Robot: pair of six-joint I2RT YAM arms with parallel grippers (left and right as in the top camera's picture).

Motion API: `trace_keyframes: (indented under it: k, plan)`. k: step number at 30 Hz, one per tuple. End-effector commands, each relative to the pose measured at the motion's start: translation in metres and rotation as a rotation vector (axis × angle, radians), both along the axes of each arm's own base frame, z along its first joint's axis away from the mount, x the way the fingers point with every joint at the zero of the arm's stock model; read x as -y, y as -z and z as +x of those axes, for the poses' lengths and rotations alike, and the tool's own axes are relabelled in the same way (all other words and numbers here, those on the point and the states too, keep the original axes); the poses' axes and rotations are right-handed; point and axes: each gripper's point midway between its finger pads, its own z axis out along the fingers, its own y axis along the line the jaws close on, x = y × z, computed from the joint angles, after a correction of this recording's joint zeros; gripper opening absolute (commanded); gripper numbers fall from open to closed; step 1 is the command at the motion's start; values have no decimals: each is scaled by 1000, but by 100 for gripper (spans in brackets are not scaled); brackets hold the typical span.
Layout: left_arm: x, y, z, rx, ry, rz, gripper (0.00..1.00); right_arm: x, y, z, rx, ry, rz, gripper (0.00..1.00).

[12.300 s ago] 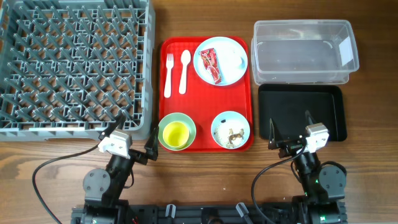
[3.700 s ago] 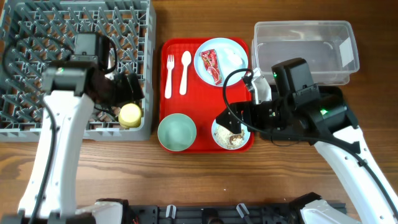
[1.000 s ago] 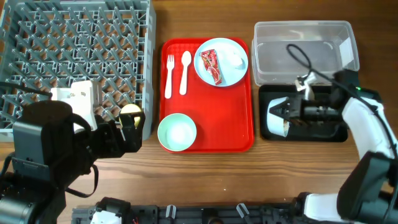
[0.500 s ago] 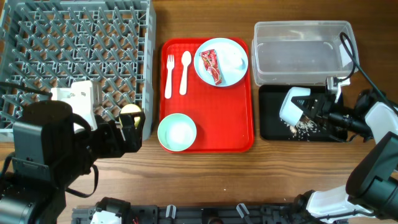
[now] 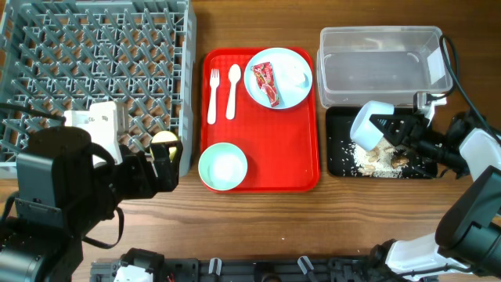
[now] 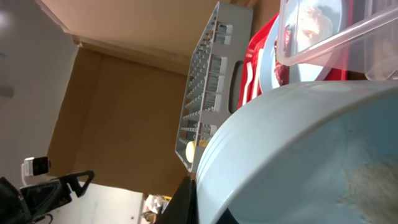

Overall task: Sort waste into correct bins and load items into the dishwasher rack
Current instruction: 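Tip the light-blue bowl to dump rice onto the black tray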

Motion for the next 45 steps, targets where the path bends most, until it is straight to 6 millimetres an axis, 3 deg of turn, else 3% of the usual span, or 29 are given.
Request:
trace_keyframes:
  k: [1, 3, 4, 6, 7, 9, 11, 13, 15, 17, 19, 20, 21, 23, 27, 34, 40, 45]
  plan:
    - [3, -3, -1, 4, 6, -16, 100, -1, -6, -2, 12, 1, 2, 4]
    - [3, -3, -1, 4, 6, -16, 100, 0, -2, 0, -37, 6, 7, 4]
    - [3, -3, -1, 4, 7, -16, 100, -2, -10, -2, -35, 8, 53, 4]
    - [3, -3, -1, 4, 6, -16, 100, -5, -23, -6, 104, 4, 27, 4]
    - [3, -3, -1, 4, 6, -16, 100, -3, -15, -4, 119, -7, -41, 4]
    - [3, -3, -1, 4, 6, -16, 100, -2, -5, -3, -87, 8, 15, 4]
    - [3, -3, -1, 4, 6, -16, 100, -9, -23, -8, 16, -4, 44, 4]
    - [3, -3, -1, 4, 6, -16, 100, -8, -16, -7, 80, -19, -62, 4]
    - [3, -3, -1, 4, 6, -16, 100, -1, 2, -1, -167, 20, -29, 4]
    - [3, -3, -1, 4, 7, -16, 100, -10, -32, -4, 3, -5, 78, 4]
    - [3, -3, -1, 4, 7, -16, 100, -17, -43, -9, 169, -31, 11, 4]
    - [3, -3, -1, 4, 6, -16, 100, -16, -31, -6, 146, -42, -64, 4]
    - [3, -3, -1, 4, 6, -16, 100, -11, -12, -1, -9, -23, -106, 4]
    - [3, -3, -1, 4, 7, -16, 100, -10, 0, -1, -149, -2, -115, 4]
    - [3, -3, -1, 4, 6, -16, 100, -47, -14, -24, -67, -146, -214, 4]
    - [3, -3, -1, 4, 6, -16, 100, -109, 18, -60, -149, -323, -750, 4]
    - [3, -3, -1, 4, 7, -16, 100, -174, 40, -58, -67, -255, -1097, 4]
    - [3, -3, -1, 4, 6, -16, 100, -209, 74, -54, -50, -171, -1249, 4]
